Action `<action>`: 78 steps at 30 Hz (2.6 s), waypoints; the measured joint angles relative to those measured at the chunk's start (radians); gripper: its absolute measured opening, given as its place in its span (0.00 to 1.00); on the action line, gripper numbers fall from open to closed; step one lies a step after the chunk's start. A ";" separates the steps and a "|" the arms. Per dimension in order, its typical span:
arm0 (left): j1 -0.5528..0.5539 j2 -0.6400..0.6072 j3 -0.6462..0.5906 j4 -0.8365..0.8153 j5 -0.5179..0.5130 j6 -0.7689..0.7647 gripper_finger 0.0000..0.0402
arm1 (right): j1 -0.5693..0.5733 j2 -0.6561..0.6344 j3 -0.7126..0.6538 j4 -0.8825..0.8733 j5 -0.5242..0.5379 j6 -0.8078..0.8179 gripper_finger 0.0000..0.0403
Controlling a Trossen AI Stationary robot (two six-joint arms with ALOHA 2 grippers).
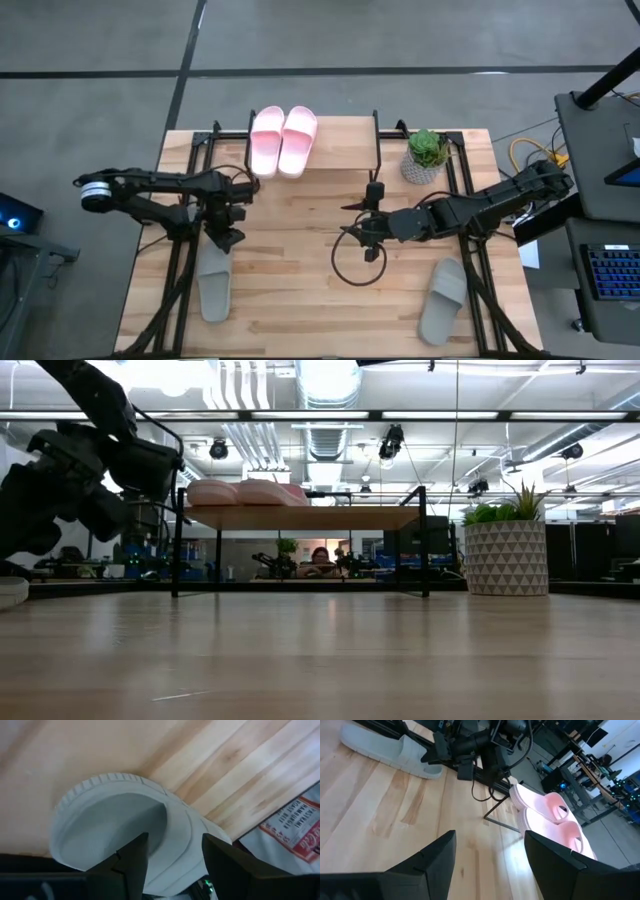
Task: Pick and place slides into the shelf
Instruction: Put the left gray slipper on the shelf
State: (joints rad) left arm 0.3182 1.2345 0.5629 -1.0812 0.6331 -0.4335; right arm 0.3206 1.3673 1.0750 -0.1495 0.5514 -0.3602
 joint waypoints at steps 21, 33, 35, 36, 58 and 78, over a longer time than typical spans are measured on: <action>-0.060 0.135 0.000 0.001 0.137 0.032 0.42 | 0.000 0.000 0.000 -0.027 0.014 -0.003 0.56; -0.065 0.226 -0.001 0.001 0.206 0.108 0.42 | 0.000 0.000 0.000 -0.030 0.079 -0.008 0.56; -0.065 0.252 -0.001 0.001 0.227 0.124 0.42 | 0.000 0.000 0.000 -0.030 0.079 -0.008 0.56; -0.065 0.265 -0.001 0.000 0.238 0.130 0.42 | 0.000 0.000 0.000 -0.030 0.079 -0.008 0.56; -0.079 0.415 -0.002 0.003 0.395 0.263 0.35 | 0.000 0.000 0.000 -0.034 0.079 -0.008 0.56; -0.157 0.459 -0.001 0.008 0.515 0.264 0.35 | 0.000 0.000 0.000 -0.055 0.079 -0.008 0.56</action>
State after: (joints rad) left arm 0.1615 1.6936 0.5617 -1.0737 1.1483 -0.1697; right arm 0.3202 1.3670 1.0752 -0.2043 0.6308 -0.3679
